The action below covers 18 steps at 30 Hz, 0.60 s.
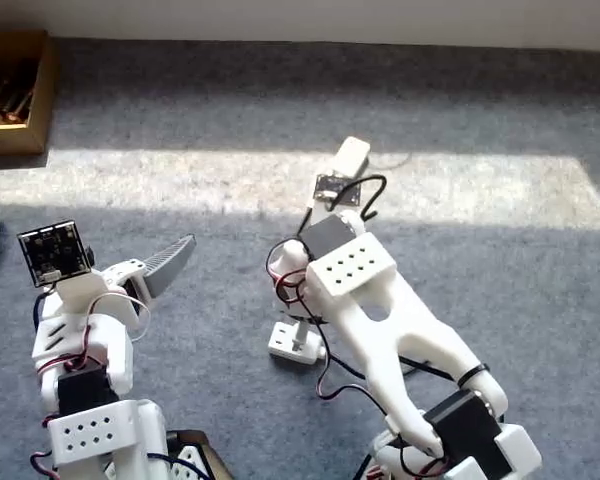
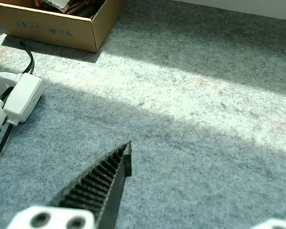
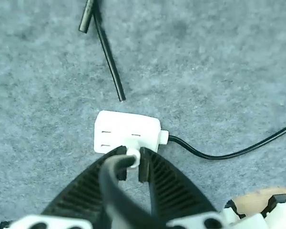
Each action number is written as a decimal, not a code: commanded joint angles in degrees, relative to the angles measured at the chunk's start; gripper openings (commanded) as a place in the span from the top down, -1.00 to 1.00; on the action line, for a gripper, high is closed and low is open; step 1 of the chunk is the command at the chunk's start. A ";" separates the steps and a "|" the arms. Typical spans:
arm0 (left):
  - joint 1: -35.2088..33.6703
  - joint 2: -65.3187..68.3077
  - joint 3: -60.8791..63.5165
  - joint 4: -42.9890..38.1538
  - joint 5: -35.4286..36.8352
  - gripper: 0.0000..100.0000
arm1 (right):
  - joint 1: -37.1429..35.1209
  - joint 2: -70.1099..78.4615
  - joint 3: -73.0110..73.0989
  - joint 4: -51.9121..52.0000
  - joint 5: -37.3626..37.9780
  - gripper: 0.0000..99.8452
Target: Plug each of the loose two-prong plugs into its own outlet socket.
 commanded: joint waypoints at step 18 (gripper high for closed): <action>0.84 -0.48 0.04 -0.97 0.18 -0.06 | 5.49 -1.01 -2.51 -0.31 2.81 0.99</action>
